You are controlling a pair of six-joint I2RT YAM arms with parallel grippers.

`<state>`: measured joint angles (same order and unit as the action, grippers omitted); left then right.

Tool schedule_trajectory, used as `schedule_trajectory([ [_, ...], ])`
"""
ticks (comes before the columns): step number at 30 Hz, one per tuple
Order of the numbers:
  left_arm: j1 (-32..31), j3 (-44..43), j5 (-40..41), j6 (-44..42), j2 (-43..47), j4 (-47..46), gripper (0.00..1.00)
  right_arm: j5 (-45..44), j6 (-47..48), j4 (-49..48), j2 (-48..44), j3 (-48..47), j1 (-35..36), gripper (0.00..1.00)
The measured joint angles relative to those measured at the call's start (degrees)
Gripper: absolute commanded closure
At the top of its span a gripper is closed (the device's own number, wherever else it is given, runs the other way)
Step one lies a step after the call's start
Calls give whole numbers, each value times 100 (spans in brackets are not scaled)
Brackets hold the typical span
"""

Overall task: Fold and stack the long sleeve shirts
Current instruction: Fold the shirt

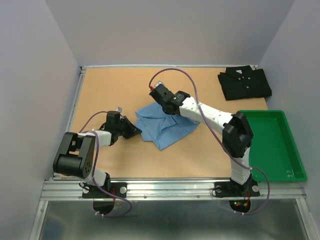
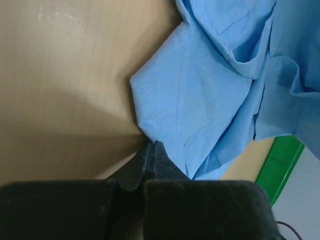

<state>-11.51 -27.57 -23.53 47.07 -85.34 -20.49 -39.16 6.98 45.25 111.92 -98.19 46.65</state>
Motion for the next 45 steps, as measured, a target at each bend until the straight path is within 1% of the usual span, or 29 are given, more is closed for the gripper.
schedule_trajectory([
  [5, 0, 96, -79, 74, 0, -131, 100, 179, -566, 105, 492, -258, 415, 94],
  [11, 0, 173, -170, 157, 0, -260, 100, 758, -1235, 247, 1021, -603, 503, 93],
  [14, -4, 173, -195, 175, 0, -297, 100, 984, -1508, 258, 1139, -802, 492, 91],
  [16, -9, 175, -197, 186, 0, -315, 100, 1143, -1681, 258, 1165, -898, 472, 89],
  [24, -55, 249, -210, 199, 0, -380, 100, 1631, -2159, 251, 1231, -1115, 466, 86],
  [26, -63, 249, -212, 203, 0, -385, 100, 1705, -2177, 249, 1244, -1126, 470, 77],
  [27, -74, 249, -212, 208, 0, -385, 100, 1742, -2181, 247, 1252, -1126, 474, 69],
  [30, -81, 251, -216, 214, 0, -393, 100, 1939, -2175, 229, 1270, -1126, 481, 55],
  [32, -81, 260, -216, 216, 4, -404, 100, 2116, -2177, 229, 1272, -1126, 483, 53],
  [42, -83, 271, -140, 232, 157, -337, 100, 2909, -2061, 221, 1128, -1069, 485, 51],
  [45, -85, 271, -114, 232, 164, -308, 100, 3263, -2013, 210, 872, -916, 485, 46],
])
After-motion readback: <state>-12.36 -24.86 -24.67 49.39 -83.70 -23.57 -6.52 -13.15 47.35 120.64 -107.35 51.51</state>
